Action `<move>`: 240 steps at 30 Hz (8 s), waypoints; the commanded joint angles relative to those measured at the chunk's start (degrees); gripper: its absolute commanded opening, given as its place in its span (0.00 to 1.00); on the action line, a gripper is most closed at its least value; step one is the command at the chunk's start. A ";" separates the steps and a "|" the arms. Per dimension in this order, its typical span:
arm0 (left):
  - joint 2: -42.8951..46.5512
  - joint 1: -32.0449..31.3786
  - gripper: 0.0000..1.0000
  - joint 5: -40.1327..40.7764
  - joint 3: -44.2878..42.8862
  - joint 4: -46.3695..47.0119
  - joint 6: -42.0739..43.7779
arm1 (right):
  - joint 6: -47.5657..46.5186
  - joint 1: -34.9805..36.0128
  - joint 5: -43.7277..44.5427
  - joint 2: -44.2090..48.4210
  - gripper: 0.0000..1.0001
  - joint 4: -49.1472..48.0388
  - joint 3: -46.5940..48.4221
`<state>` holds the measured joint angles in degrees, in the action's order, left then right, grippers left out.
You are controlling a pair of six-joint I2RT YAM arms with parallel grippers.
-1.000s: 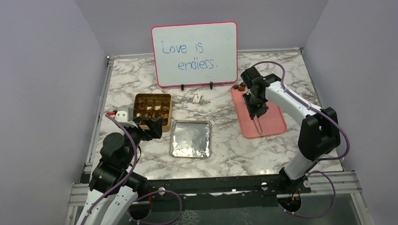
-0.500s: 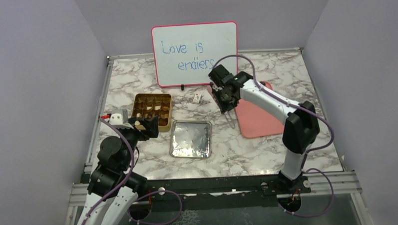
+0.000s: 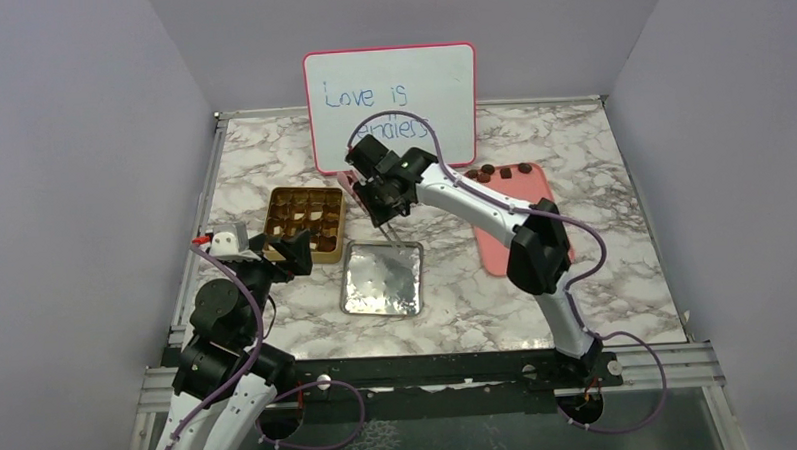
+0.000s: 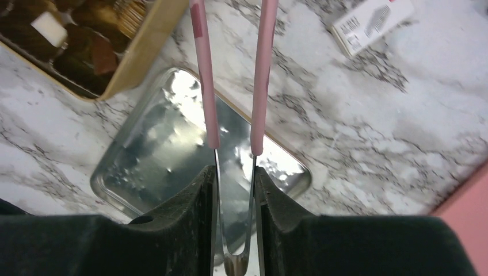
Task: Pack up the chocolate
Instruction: Place the fake chocolate in the packing box, then adjust the clamp, then pick up the fake chocolate from the plate.
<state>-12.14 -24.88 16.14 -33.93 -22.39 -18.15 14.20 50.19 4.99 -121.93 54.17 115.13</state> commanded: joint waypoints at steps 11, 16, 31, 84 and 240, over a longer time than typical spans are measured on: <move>0.03 -0.08 0.99 1.01 -0.78 0.42 -0.25 | -0.75 3.24 -4.56 -11.02 0.31 -1.67 11.65; 0.21 -0.08 0.99 1.08 -0.76 0.42 -0.30 | -1.16 3.33 -3.20 -11.39 0.31 0.24 12.19; 0.06 -0.08 0.99 0.48 -0.62 0.33 -0.33 | -1.27 3.33 -2.35 -8.77 0.36 0.43 10.29; -61.71 0.62 0.99 -30.04 -10.60 23.83 -23.48 | -1.90 3.33 6.03 40.50 0.36 -11.84 -39.39; -10.80 0.59 0.99 0.39 -2.27 4.36 -0.88 | 0.08 -20.48 1.64 37.74 0.29 -2.45 -38.07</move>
<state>-24.95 -24.45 12.84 -36.60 -18.57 -19.51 12.91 27.90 9.08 -85.93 54.39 74.41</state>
